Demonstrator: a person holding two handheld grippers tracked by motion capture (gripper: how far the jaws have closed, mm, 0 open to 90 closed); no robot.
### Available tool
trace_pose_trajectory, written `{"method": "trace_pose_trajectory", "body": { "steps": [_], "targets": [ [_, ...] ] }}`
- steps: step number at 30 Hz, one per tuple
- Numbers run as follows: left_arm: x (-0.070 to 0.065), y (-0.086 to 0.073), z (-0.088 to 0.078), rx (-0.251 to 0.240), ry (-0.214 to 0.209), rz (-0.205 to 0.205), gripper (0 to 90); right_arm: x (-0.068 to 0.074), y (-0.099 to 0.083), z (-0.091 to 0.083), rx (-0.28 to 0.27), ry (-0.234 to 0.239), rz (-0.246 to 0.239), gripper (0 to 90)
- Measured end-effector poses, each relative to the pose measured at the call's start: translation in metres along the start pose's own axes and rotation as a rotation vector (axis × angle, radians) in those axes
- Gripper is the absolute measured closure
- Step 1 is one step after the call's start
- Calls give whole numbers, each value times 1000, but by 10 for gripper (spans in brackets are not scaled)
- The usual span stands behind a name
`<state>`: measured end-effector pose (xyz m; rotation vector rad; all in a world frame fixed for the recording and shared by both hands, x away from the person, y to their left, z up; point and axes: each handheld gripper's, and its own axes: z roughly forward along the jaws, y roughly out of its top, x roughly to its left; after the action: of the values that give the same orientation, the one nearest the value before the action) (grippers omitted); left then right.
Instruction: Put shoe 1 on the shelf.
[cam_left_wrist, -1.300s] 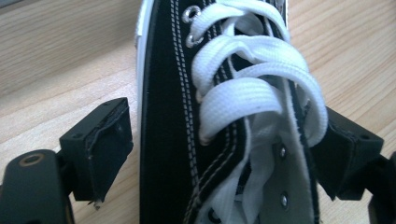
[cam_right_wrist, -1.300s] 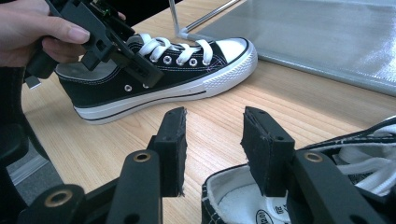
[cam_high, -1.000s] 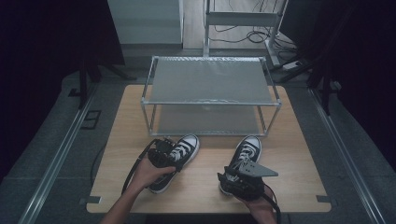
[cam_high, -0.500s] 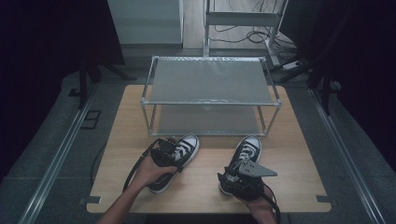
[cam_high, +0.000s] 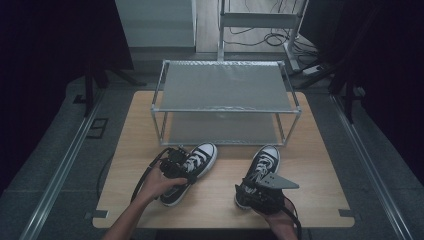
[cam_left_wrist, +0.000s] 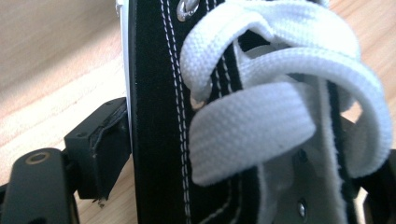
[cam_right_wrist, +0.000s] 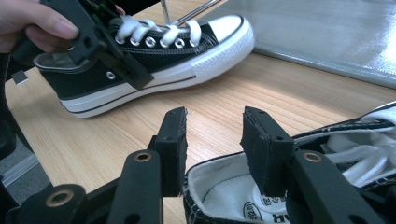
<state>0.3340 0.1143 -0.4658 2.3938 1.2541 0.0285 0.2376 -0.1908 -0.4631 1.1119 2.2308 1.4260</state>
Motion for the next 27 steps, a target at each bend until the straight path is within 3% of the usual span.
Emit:
{"method": "trace_pose_trajectory", "body": {
  "steps": [2,5,7,9,13,27],
  "targets": [
    [0,0,-3,-14,-12,6,162,-1,0,-1,-3,-1,3,606],
    [-3,-1,-16,-76,-46,20,163,-2,1,-2,-4,-1,5,607],
    [-3,-1,-21,-92,-80,22,163,-2,1,-2,-8,-4,7,607],
    [-4,-1,-23,-101,-90,22,163,-3,1,-3,-7,-4,6,607],
    [-10,0,-31,-115,-70,44,163,-4,1,-3,-10,-7,11,607],
    [-19,5,-67,-203,-99,86,163,-9,2,-9,-25,-20,19,607]
  ]
}}
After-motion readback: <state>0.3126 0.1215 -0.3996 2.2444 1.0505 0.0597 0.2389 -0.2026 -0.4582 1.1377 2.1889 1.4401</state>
